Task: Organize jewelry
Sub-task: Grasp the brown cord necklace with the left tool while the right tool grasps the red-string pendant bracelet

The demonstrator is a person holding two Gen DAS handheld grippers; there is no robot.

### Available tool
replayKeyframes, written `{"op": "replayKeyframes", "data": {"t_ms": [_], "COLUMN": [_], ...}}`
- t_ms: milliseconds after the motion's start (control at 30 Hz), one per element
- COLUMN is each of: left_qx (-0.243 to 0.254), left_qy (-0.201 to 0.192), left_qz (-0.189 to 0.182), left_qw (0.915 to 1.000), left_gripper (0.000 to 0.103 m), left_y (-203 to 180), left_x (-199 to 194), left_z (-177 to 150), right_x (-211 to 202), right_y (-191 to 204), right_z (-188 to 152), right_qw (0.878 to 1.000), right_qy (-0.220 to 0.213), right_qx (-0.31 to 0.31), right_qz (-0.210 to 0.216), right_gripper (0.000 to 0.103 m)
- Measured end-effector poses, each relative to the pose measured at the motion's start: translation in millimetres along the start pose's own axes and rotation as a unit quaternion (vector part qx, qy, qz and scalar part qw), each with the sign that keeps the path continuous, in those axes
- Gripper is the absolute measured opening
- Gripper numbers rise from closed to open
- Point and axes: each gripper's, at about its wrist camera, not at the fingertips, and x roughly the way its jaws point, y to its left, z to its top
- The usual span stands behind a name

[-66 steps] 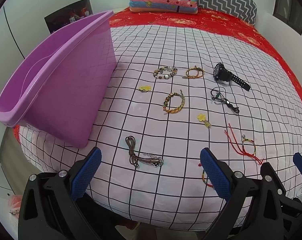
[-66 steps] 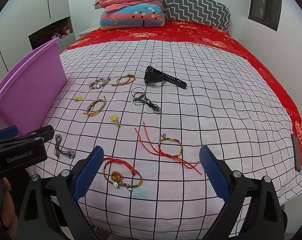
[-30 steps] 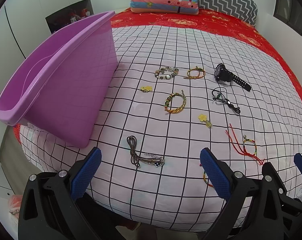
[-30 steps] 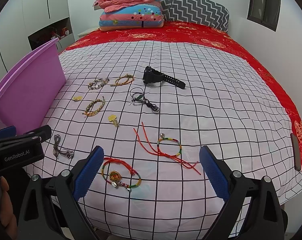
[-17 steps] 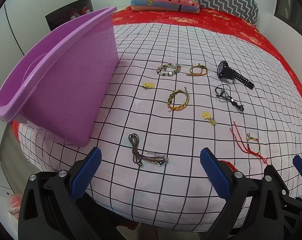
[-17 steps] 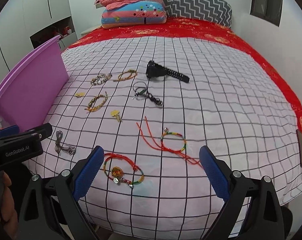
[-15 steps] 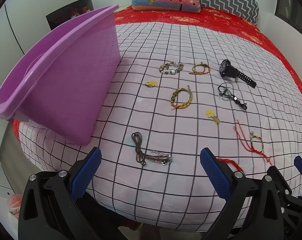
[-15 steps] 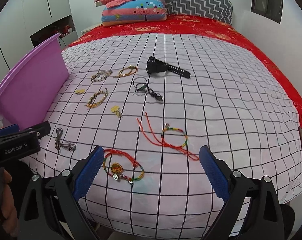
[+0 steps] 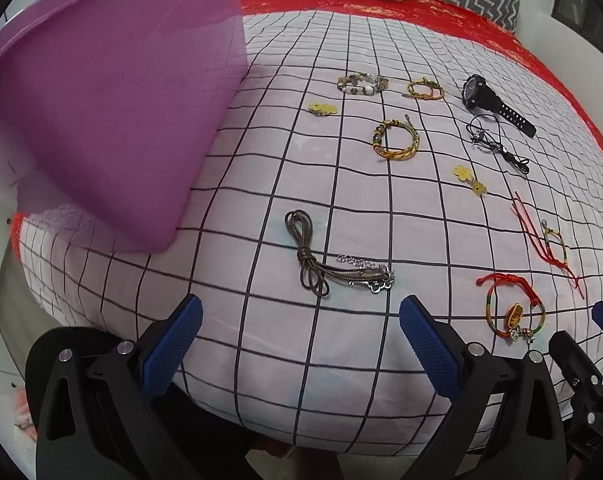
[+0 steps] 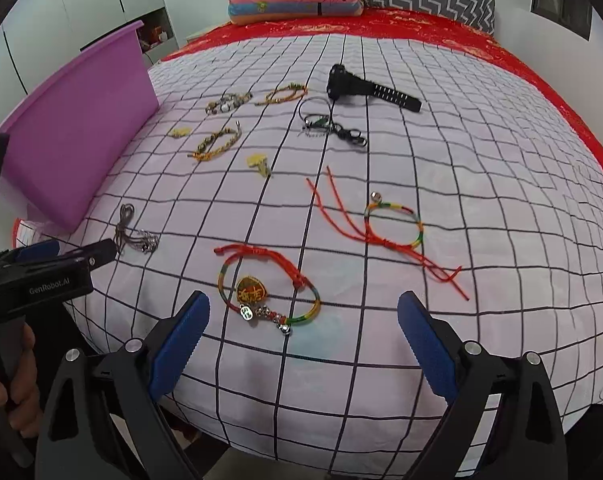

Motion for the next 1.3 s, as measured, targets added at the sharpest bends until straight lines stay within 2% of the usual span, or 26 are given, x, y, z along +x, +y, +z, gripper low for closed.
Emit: {"op": "replayKeyframes", "data": {"t_ms": [133,467,733,900,933,1000,1067,1100,1133,1200,1233,1267,1300], "left_qx": [0.017,0.004,-0.009,-0.002,0.001,0.009,0.020,0.026,0.029,0.034,0.034,0.034,0.031], "left_qy": [-0.006,0.016,0.011,-0.001,-0.003,-0.009,-0.016,-0.019,-0.021,-0.022,-0.021,-0.019,-0.018], "left_qz": [0.010,0.001,-0.009,-0.005,-0.006,-0.015,-0.023,-0.026,-0.030,-0.044,-0.053,-0.061,-0.066], "left_qw": [0.9998,0.9999,0.9999,1.0000,1.0000,0.9998,0.9994,0.9992,0.9989,0.9982,0.9978,0.9974,0.9972], "left_gripper": [0.097,0.097,0.097,0.096,0.093,0.084,0.066,0.063,0.055,0.042,0.027,0.018,0.017], "left_y": [-4,0,-2,-7,-9,-12,-17,-20,-21,-23,-23,-23,-23], "left_x": [11,41,53,55,55,53,50,49,48,46,46,45,44], "left_z": [2,4,6,8,8,9,9,9,9,9,9,8,8], "right_x": [11,38,54,55,56,56,55,54,54,53,53,52,52], "right_y": [2,9,17,17,17,19,25,29,32,36,37,38,39], "right_z": [-3,-5,-5,-4,-4,-3,-3,-3,-3,-2,-3,-3,-2], "right_qw": [1.000,0.999,0.997,0.997,0.997,0.997,0.996,0.995,0.994,0.993,0.993,0.993,0.993], "right_qy": [0.011,0.031,0.023,0.018,0.018,0.017,0.013,0.011,0.010,0.010,0.010,0.010,0.011], "right_qx": [-0.007,-0.033,-0.066,-0.068,-0.070,-0.075,-0.090,-0.099,-0.105,-0.114,-0.115,-0.117,-0.118], "right_qz": [-0.005,-0.018,-0.041,-0.037,-0.036,-0.027,-0.023,-0.022,-0.021,-0.013,-0.010,-0.008,-0.008], "right_gripper": [0.091,0.091,0.091,0.090,0.089,0.078,0.066,0.059,0.055,0.042,0.038,0.030,0.029]}}
